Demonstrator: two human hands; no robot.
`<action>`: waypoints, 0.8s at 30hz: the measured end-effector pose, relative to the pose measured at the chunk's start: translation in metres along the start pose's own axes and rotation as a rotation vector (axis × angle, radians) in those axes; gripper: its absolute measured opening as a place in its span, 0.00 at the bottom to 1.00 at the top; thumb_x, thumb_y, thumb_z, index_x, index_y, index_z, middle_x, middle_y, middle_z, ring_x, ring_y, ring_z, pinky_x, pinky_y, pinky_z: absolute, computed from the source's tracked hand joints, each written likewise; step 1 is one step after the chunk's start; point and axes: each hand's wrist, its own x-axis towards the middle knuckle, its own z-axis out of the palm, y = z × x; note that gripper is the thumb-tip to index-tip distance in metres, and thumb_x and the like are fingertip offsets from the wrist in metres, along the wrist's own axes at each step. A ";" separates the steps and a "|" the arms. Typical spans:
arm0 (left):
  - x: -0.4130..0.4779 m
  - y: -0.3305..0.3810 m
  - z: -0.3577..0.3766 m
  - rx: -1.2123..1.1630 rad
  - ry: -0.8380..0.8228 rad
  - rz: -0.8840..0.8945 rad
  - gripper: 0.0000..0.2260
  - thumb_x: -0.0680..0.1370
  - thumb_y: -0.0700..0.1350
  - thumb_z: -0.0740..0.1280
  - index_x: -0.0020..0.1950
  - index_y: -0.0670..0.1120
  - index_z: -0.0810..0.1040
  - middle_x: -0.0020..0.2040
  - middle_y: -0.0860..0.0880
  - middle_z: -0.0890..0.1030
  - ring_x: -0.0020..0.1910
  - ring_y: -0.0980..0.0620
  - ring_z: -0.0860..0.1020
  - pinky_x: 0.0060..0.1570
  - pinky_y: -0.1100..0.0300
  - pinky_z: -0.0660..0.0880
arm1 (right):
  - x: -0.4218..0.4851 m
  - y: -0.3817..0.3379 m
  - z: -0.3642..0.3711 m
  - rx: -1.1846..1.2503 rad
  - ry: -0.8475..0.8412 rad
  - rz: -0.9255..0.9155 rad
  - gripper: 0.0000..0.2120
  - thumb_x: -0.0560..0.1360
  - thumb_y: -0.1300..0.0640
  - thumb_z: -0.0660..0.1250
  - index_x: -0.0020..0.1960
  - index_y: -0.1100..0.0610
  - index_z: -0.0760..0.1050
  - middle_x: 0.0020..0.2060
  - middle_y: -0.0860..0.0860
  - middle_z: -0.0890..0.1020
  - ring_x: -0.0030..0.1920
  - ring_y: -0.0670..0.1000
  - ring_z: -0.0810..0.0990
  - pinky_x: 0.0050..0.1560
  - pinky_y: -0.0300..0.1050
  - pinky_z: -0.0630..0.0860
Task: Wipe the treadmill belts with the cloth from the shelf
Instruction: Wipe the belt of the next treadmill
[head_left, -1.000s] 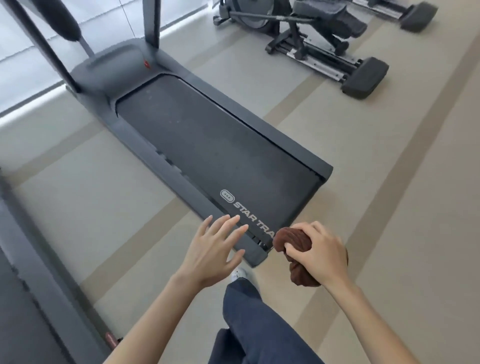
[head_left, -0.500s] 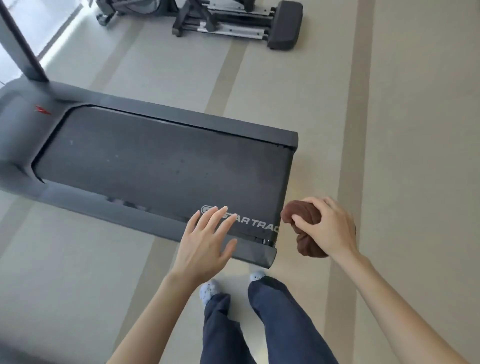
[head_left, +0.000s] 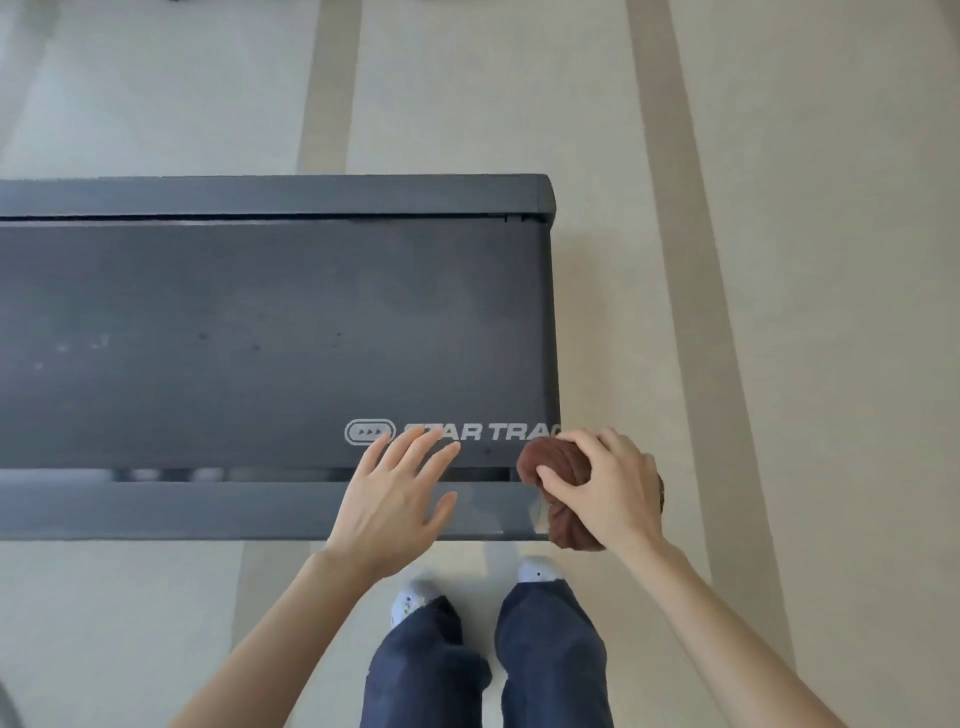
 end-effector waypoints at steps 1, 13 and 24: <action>0.013 -0.007 0.026 0.010 -0.002 0.013 0.23 0.76 0.55 0.55 0.64 0.47 0.76 0.64 0.47 0.77 0.64 0.44 0.74 0.67 0.49 0.64 | 0.009 0.012 0.023 -0.007 0.001 0.000 0.18 0.70 0.39 0.68 0.55 0.47 0.78 0.48 0.49 0.80 0.50 0.55 0.78 0.51 0.51 0.69; 0.165 -0.084 0.290 0.102 0.089 0.119 0.24 0.76 0.55 0.54 0.66 0.46 0.75 0.68 0.48 0.73 0.67 0.46 0.72 0.64 0.45 0.68 | 0.122 0.142 0.258 -0.050 0.192 -0.148 0.21 0.69 0.35 0.60 0.52 0.47 0.79 0.42 0.47 0.77 0.45 0.53 0.77 0.46 0.48 0.69; 0.189 -0.094 0.366 -0.050 0.353 0.137 0.25 0.77 0.52 0.55 0.73 0.47 0.67 0.75 0.51 0.63 0.75 0.50 0.58 0.72 0.45 0.54 | 0.206 0.153 0.310 -0.093 0.598 -0.315 0.15 0.66 0.40 0.67 0.45 0.49 0.80 0.37 0.49 0.77 0.39 0.55 0.78 0.39 0.48 0.70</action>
